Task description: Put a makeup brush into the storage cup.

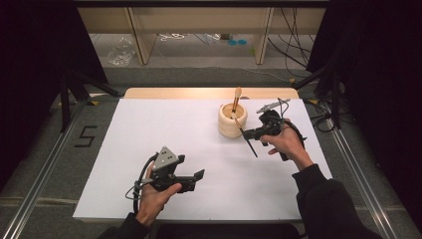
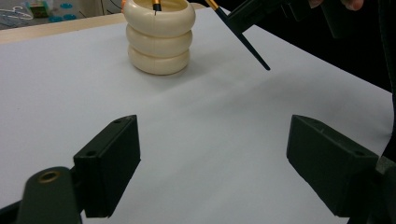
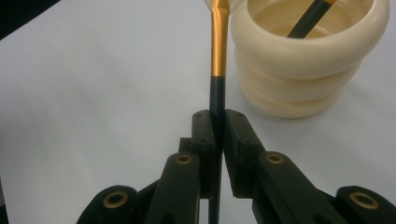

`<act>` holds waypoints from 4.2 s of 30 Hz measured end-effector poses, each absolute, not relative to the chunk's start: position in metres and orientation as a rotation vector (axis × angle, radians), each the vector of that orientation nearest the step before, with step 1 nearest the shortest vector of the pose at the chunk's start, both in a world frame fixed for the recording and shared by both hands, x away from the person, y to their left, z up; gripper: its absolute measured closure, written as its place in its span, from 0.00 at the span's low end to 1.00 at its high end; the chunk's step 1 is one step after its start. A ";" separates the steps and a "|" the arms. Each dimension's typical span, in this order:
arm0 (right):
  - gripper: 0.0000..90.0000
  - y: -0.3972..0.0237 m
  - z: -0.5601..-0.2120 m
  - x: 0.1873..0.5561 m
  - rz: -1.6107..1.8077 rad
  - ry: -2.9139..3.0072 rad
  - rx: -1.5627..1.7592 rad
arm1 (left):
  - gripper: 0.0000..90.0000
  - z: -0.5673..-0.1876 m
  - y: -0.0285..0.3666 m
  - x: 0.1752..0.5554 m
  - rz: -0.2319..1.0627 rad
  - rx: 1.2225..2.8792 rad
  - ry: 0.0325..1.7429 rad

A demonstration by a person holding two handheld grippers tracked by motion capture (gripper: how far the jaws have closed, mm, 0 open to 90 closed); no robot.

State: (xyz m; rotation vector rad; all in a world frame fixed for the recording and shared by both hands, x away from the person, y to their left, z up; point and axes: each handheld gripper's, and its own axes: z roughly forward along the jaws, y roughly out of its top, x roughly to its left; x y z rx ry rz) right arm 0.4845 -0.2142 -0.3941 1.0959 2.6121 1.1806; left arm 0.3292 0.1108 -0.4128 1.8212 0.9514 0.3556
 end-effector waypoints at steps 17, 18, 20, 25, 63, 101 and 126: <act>0.93 -0.214 -0.381 0.498 1.442 2.392 1.068 | 0.19 -0.413 0.112 0.330 0.358 1.815 0.951; 0.93 -0.215 -0.380 0.499 1.448 2.379 1.075 | 0.19 -0.413 0.112 0.330 0.357 1.814 0.952; 0.93 -0.215 -0.381 0.501 1.469 2.360 1.079 | 0.19 -0.413 0.112 0.330 0.352 1.810 0.952; 0.93 -0.219 -0.381 0.506 1.508 2.310 1.094 | 0.19 -0.413 0.112 0.330 0.355 1.814 0.951; 0.93 -0.214 -0.366 0.538 1.565 2.145 1.127 | 0.19 -0.412 0.113 0.331 0.360 1.811 0.954; 0.93 -0.200 -0.379 0.558 1.673 2.018 1.138 | 0.19 -0.412 0.114 0.331 0.359 1.807 0.954; 0.92 -0.193 -0.391 0.563 1.641 2.011 1.083 | 0.19 -0.411 0.115 0.329 0.357 1.801 0.954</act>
